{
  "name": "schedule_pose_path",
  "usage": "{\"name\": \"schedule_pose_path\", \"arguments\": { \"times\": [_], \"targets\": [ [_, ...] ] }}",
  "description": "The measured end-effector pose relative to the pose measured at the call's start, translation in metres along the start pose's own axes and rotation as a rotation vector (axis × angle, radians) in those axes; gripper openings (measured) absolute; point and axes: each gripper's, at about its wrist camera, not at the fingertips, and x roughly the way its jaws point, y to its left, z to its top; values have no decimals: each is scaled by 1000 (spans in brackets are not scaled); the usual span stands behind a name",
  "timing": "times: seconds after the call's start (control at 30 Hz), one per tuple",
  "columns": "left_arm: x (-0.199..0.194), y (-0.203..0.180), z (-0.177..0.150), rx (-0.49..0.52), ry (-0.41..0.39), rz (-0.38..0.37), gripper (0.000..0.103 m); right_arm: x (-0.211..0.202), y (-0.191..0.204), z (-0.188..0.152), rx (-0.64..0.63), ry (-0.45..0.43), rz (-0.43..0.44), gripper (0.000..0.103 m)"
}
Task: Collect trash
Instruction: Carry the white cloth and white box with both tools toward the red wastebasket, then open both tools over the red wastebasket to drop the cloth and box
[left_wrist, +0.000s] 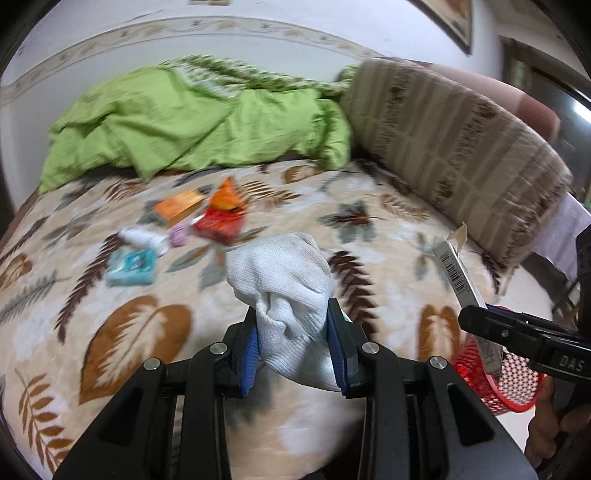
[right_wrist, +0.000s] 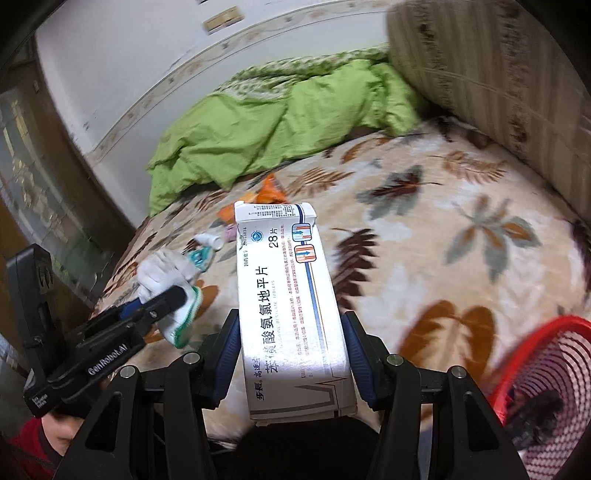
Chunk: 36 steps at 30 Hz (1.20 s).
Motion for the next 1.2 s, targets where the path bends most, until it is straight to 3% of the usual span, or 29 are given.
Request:
{"name": "schedule_pose_path", "arguments": {
  "times": [0.37,0.53,0.77,1.07,1.13,1.2],
  "targets": [
    [27,-132,12,194,127,-315,32,-95,-116,-24,256,-84,-218,58],
    [35,-183,5,264,188,-408,32,-136,-163,-41,370,-111,-296,58],
    [48,-231,-2,333,245,-464,32,-153,-185,-51,434,-125,-310,58],
    [56,-250,-4,360,261,-485,33,-150,-199,-58,477,-123,-299,58],
    [56,-254,-5,370,260,-487,50,-148,-201,-58,486,-120,-288,58],
    [53,-256,-5,372,246,-495,57,-147,-202,-58,492,-119,-292,59]
  ]
}}
